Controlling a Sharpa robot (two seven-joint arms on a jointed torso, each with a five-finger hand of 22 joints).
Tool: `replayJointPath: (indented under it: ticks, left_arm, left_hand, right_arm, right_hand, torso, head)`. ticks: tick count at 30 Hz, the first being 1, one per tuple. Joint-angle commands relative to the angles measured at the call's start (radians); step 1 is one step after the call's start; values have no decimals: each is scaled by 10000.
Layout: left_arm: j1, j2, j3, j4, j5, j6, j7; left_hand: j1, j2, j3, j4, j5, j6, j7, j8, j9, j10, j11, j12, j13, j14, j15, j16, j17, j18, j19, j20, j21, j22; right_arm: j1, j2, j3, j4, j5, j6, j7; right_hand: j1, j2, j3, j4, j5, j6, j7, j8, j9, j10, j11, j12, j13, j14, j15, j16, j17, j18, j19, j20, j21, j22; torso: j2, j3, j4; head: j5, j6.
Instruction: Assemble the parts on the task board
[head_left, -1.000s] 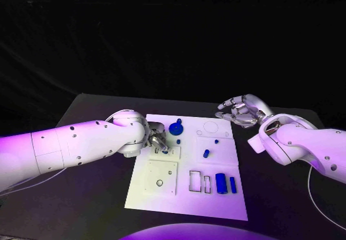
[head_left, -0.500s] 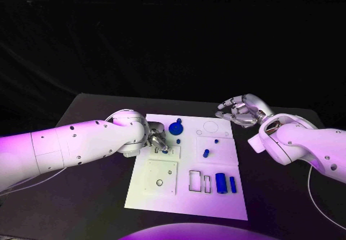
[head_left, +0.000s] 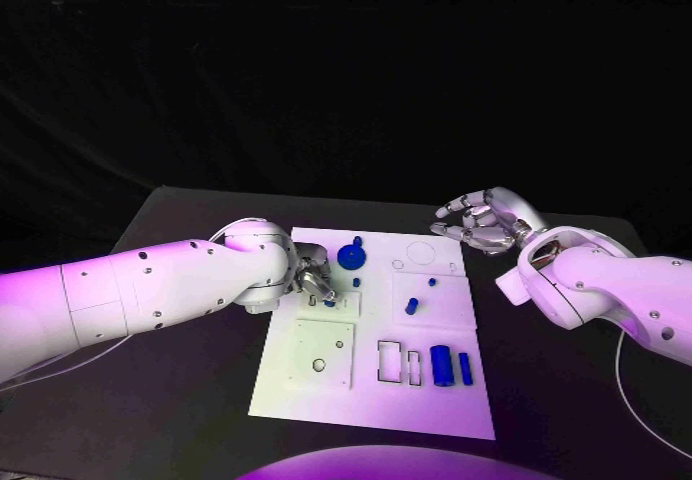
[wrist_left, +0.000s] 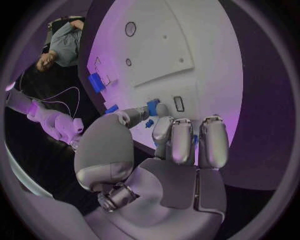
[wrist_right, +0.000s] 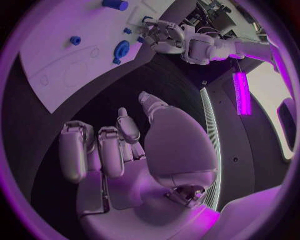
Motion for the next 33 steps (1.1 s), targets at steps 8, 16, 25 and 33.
replayJointPath:
  ticks: [8,16,25,33]
  left_arm:
    - [-13,38,-10,-17,3,175,7]
    - [-13,48,-10,-22,11,188,8]
    - [-12,48,-10,-23,32,216,12]
    - [-13,-22,-6,23,106,142,25]
  left_hand:
    - [-217,102,-511,369,-21,77,-33,-21,-52,87,-19,70,17,362,-77,7,19,-99,101,-22,65,34]
    - [-250,133,-911,603,-20,109,-37,-21,-73,96,-22,83,28,363,-79,5,21,-104,118,-26,70,62]
    - [-205,118,-1152,695,-25,112,-43,-27,-85,98,-25,89,35,362,-81,0,18,-104,119,-27,69,66]
    - [-122,150,-1497,898,-22,110,-46,-51,-112,92,-29,86,26,364,-85,2,24,-100,109,-31,59,54]
  right_arm:
    - [-6,-14,0,20,-72,87,64]
    - [-6,-16,0,19,-72,87,68]
    - [-6,-25,0,15,-72,89,70]
    - [-7,-23,0,5,-72,92,80]
  right_hand:
    - [-151,2,-6,74,12,25,-25,70,-1,-75,7,-32,-23,670,-65,-33,983,102,-75,5,-59,1363]
    - [-170,-1,-18,95,3,24,-25,72,-1,-71,7,-29,-19,669,-66,-34,981,103,-78,5,-64,1360]
    - [-187,-1,-29,115,-6,25,-26,73,-1,-78,7,-35,-29,668,-66,-36,979,105,-82,5,-72,1355]
    - [-214,-5,-46,145,-21,24,-26,76,-1,-76,6,-34,-28,668,-66,-38,977,106,-86,5,-80,1350]
  torso:
    - [4,-4,5]
    - [6,-4,3]
    - [-2,-5,6]
    - [-10,-7,6]
  head:
    - [-5,10]
    - [-20,3]
    - [-30,-10]
    - [-29,23]
